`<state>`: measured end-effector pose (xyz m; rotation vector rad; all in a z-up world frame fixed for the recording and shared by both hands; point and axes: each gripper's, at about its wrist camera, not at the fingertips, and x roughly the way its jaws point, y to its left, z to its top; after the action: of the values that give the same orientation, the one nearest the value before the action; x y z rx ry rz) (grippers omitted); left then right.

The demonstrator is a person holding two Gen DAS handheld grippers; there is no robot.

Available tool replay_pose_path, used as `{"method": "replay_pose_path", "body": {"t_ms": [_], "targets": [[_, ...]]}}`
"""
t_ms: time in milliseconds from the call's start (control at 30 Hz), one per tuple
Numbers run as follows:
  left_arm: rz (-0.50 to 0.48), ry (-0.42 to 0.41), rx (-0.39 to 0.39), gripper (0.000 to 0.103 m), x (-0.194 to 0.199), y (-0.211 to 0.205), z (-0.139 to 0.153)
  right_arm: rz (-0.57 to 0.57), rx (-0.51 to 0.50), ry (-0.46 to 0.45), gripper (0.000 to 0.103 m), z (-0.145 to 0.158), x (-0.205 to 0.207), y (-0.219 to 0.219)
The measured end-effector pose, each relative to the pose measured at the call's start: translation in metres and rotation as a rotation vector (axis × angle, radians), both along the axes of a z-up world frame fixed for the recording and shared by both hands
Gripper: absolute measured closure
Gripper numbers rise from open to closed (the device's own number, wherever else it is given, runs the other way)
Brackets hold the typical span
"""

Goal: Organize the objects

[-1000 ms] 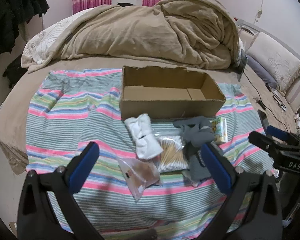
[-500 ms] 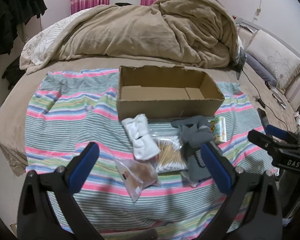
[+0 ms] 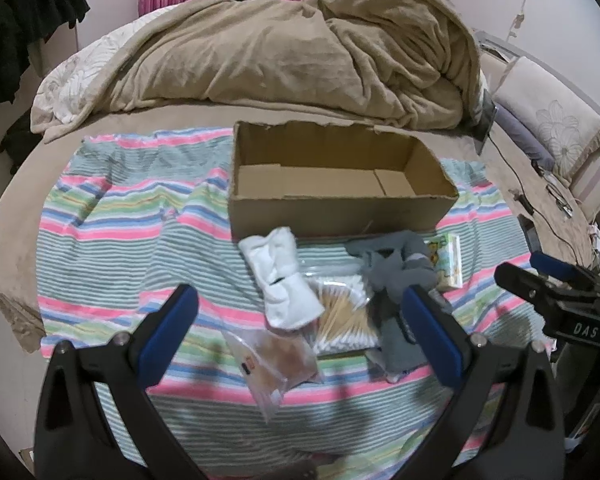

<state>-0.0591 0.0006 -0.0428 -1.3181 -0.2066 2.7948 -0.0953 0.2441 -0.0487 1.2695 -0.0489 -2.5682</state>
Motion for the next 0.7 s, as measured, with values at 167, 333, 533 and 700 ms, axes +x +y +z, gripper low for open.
{"method": "replay_pose_path", "body": {"t_ms": [167, 333, 533, 700], "targets": [[-0.006, -0.018, -0.002, 0.001, -0.013, 0.002, -0.010, -0.011, -0.003, -0.019, 0.001, -0.009, -0.012, 0.003], [-0.023, -0.040, -0.005, 0.002, -0.031, 0.007, -0.022, -0.018, -0.007, -0.046, 0.002, -0.022, -0.025, 0.010], [-0.021, -0.095, -0.016, 0.011, -0.055, 0.011, -0.044, -0.002, -0.032, -0.087, 0.008, -0.036, -0.041, 0.015], [-0.035, -0.144, -0.023, 0.024, -0.065, 0.007, -0.064, 0.030, -0.059, -0.122, 0.019, -0.049, -0.051, 0.014]]}}
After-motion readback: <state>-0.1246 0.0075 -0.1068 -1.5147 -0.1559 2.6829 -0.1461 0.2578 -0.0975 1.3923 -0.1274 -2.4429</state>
